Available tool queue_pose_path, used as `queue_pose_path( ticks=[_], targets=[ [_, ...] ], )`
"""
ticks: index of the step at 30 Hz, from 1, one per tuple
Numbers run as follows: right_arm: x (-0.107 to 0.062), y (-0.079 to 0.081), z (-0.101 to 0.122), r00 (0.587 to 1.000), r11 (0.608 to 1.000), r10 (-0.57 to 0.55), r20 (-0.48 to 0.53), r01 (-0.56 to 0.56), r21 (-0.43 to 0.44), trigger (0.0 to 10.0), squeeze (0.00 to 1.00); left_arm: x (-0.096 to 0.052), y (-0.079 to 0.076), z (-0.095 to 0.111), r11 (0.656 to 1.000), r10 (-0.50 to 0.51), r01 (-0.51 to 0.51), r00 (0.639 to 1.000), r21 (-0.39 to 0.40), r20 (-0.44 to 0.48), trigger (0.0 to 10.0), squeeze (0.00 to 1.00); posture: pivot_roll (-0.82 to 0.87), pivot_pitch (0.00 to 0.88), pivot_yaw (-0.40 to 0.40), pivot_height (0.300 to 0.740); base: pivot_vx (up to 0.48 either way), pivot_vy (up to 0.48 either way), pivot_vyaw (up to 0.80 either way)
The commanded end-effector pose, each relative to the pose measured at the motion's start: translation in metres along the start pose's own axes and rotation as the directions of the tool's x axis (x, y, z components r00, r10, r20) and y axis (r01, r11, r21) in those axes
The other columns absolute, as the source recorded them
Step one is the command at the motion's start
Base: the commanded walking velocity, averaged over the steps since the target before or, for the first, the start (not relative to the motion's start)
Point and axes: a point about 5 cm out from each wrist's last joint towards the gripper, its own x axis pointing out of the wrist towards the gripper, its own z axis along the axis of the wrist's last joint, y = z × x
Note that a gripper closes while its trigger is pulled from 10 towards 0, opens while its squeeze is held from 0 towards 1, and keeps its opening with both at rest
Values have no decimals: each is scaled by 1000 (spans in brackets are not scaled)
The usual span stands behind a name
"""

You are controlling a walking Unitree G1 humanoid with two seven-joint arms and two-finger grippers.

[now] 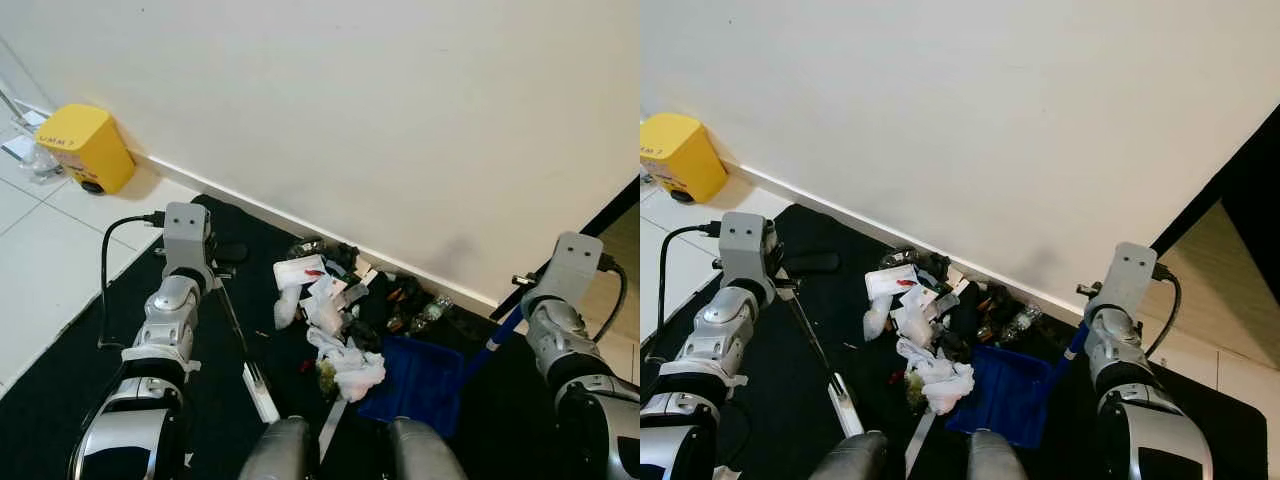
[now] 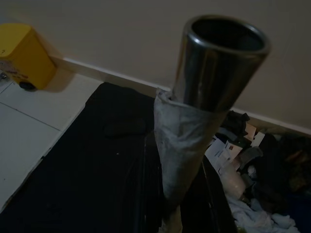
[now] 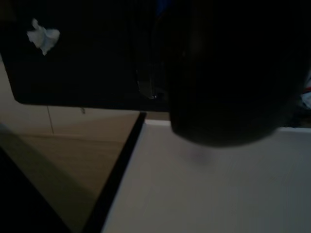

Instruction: Sweep floor

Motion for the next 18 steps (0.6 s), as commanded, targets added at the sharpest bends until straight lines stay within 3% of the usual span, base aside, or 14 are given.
queue_pose_path(
  ticks=[1,3,6,18],
  targets=[
    [-1,-13,-18,994,997,-32,-104,24,-71,10000,0,0,8,-2,998,16,-14,999,67,-29,10000,0,70,0,18,740,0,-480,0],
    [-1,-17,-19,991,995,-2,-134,-12,-100,10000,0,-1,6,-3,998,9,-7,999,69,-35,10000,0,69,0,17,740,0,-480,0],
    [0,-34,-13,990,993,-52,-130,38,-108,10000,0,-1,6,-4,999,34,-33,999,19,-36,10000,0,65,0,17,740,0,0,0],
    [4,-67,23,987,965,-145,-67,126,-230,10000,0,0,8,-2,994,17,-14,999,109,-27,10000,0,61,0,15,740,0,0,0]
  ],
)
